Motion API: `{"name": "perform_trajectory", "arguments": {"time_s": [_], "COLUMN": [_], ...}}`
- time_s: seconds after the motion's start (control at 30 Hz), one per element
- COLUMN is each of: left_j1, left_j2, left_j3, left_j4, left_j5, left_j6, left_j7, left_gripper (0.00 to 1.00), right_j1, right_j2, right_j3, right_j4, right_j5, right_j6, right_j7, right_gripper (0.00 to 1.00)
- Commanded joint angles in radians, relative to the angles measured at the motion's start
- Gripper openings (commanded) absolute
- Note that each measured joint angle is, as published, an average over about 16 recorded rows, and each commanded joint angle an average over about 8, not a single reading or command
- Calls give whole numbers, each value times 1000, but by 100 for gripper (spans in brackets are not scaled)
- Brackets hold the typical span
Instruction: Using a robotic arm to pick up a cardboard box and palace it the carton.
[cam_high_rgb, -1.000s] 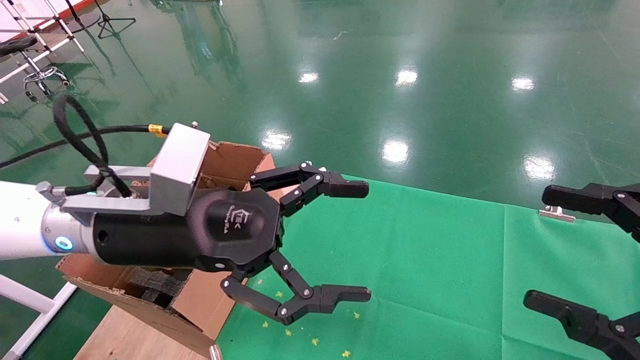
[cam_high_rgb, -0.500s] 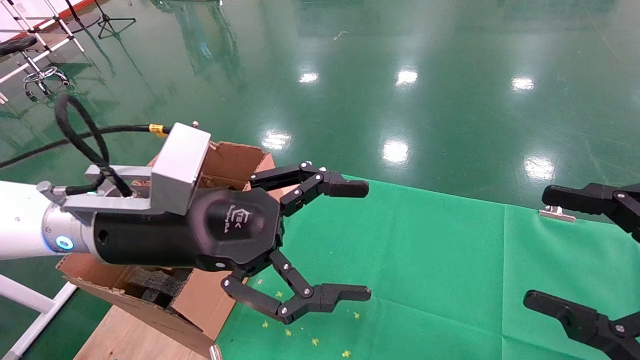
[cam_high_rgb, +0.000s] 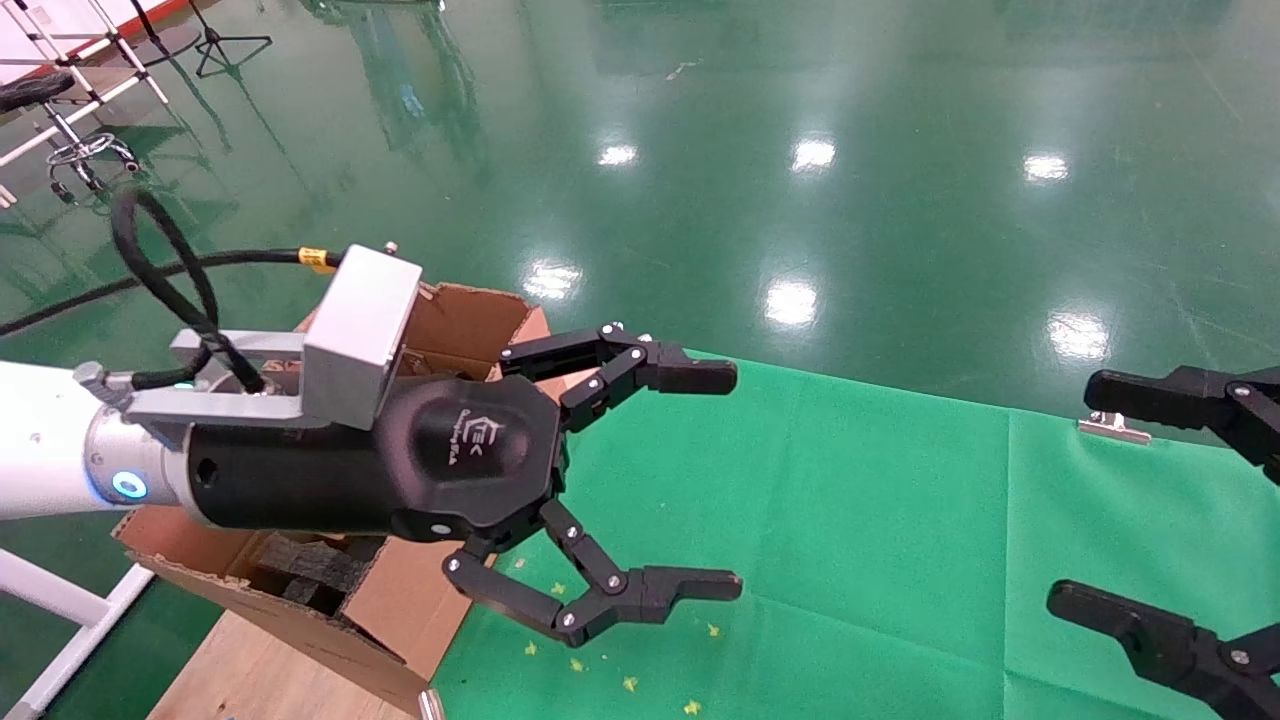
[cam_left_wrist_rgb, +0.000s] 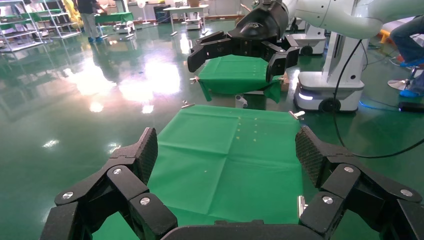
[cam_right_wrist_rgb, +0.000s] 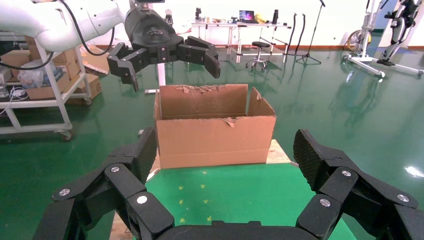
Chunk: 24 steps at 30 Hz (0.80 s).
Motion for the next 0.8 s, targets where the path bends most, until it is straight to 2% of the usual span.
{"name": "perform_trajectory", "arguments": {"time_s": [0.03,0.8], "left_j1": [0,0], "left_j2": [0,0], "left_j3": [0,0], "left_j4": [0,0], "left_j5": [0,0], "left_j6": [0,0], "left_j7": [0,0], "left_gripper": [100,100], "right_j1": [0,0], "right_j2": [0,0], "right_j3": [0,0], "right_j4": [0,0], "right_j5": [0,0], "right_j6": [0,0], "right_j7": [0,0], "right_gripper": [100,100]}}
